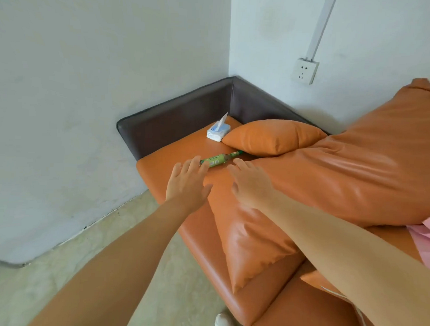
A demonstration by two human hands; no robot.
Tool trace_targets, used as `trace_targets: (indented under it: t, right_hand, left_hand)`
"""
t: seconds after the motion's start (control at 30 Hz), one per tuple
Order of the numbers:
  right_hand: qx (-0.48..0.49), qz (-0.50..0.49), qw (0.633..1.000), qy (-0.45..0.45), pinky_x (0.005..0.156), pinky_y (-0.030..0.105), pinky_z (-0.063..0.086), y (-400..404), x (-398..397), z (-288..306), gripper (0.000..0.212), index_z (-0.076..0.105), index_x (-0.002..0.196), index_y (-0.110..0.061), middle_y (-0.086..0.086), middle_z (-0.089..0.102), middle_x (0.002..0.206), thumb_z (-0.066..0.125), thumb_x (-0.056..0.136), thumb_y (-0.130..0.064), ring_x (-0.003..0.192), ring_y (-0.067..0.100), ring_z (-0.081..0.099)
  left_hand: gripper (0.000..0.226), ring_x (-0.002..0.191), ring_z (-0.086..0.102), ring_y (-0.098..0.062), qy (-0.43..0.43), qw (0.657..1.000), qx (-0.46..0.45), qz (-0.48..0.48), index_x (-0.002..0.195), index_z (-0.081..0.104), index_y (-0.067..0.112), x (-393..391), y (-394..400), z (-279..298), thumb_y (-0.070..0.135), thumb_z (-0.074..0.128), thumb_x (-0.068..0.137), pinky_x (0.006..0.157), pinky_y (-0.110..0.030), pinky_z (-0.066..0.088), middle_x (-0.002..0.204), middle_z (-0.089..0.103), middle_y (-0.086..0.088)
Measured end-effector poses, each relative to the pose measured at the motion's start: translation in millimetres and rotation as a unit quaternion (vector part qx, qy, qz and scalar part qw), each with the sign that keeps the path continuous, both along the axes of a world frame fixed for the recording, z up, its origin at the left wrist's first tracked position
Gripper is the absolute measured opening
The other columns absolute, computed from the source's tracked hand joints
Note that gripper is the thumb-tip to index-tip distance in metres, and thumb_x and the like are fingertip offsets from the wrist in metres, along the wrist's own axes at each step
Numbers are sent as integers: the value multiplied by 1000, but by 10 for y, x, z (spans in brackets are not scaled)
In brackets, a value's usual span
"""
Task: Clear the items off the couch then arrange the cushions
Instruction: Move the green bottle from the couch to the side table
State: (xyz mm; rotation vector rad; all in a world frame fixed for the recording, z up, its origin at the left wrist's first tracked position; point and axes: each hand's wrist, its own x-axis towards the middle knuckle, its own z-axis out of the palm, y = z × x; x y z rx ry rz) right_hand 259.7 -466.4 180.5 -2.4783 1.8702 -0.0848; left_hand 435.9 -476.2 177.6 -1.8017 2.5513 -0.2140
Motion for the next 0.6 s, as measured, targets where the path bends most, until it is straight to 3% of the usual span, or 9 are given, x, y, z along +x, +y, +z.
trace_targets:
  t: [0.6]
  right_hand:
    - [66,-115,991,7,83,34,46,-1976,668,-765,45,40,137,-16,7,40,142,48,95,-27,119,25,49]
  left_hand:
    - [58,142,21,-19,31,994,77,-70,149,18,24,604,-2267,-720,48,38,100,114,-37,17,157,17,0]
